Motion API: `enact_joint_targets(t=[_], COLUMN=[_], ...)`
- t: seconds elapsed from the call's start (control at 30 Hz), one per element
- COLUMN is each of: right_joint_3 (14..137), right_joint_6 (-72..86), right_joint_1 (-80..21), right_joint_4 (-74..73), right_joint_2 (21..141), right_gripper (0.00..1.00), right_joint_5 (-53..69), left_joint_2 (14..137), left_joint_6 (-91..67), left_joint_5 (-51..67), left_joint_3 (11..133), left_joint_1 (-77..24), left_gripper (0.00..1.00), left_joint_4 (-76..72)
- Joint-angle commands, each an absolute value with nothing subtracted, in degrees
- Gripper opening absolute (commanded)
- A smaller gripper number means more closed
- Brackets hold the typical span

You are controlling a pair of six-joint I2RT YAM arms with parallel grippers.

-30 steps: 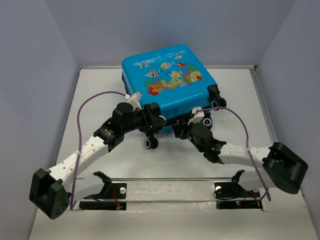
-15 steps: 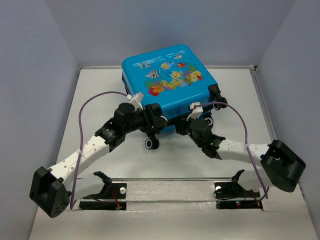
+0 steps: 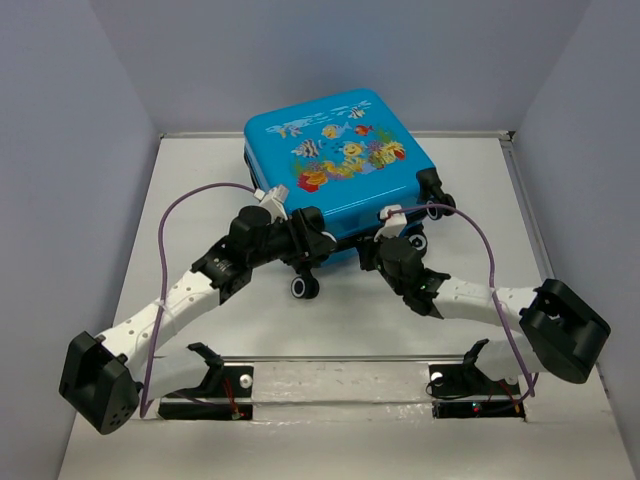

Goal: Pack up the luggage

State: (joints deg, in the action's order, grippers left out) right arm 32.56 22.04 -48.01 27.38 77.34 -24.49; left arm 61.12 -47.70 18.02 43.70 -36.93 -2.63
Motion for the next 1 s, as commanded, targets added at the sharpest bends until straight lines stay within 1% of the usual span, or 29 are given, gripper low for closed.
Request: enact_joint_targets(t=[0.0, 0.1, 0.13, 0.2, 0.23, 0.4, 0.5, 0.63, 0.7, 0.73, 0.77, 0.8, 0.87, 0.97], right_joint_3=[33.8, 32.7, 31.3, 30.5, 30.4, 35.6, 36.8, 37.3, 37.0, 37.0, 37.1, 37.5, 41.6, 48.6], right_joint_6=[20.7, 21.0, 21.2, 22.1, 22.2, 21.7, 23.6, 26.8, 27.9, 28.1, 28.4, 28.7, 29.6, 32.7], right_joint_1=[-47.3, -47.3, -47.3, -48.9, -50.3, -64.5, -69.8, -71.3, -72.6, -72.6, -72.6, -72.6, -72.6, -73.1], right_joint_4=[27.2, 29.8, 32.8, 35.4, 36.4, 43.3, 48.9, 52.5, 61.3, 69.3, 73.8, 77.8, 83.4, 87.1], right_joint_2=[77.8, 77.3, 77.0, 77.3, 77.8, 85.2, 87.8, 90.1, 94.1, 97.7, 97.7, 102.0, 107.6, 112.5], right_gripper=[0.07, 0.07, 0.07, 0.07, 0.07, 0.07, 0.07, 0.07, 0.07, 0.07, 0.07, 0.07, 0.07, 0.07], right_joint_5=[-26.7, -22.5, -19.1, -17.7, -17.5, -19.9, -19.9, -17.3, -15.7, -14.8, -13.9, -12.1, -11.1, -11.8], left_joint_2=[59.7, 60.4, 61.1, 62.0, 63.2, 66.2, 66.9, 67.4, 67.9, 67.9, 67.7, 67.3, 66.5, 66.4], left_joint_6=[-37.8, -37.7, -37.9, -38.3, -38.6, -39.2, -39.3, -39.5, -40.9, -41.7, -42.9, -43.9, -45.4, -46.1], left_joint_5=[25.0, 25.0, 25.5, 26.4, 27.2, 28.0, 28.3, 28.4, 29.1, 29.1, 29.1, 28.9, 27.8, 26.5], left_joint_3=[50.2, 50.6, 51.1, 51.7, 52.6, 57.2, 59.5, 61.1, 61.2, 60.9, 60.4, 59.8, 59.1, 59.4], left_joint_1=[-39.4, -39.6, -39.6, -39.7, -39.7, -40.2, -40.2, -40.2, -40.2, -40.2, -40.3, -40.7, -41.2, -42.0], left_gripper=[0.06, 0.06, 0.06, 0.06, 0.06, 0.06, 0.06, 0.06, 0.06, 0.06, 0.06, 0.06, 0.06, 0.06], left_joint_4=[-21.2, -21.4, -21.5, -22.2, -22.9, -23.7, -23.7, -23.4, -24.2, -25.1, -26.3, -29.2, -30.1, -30.2])
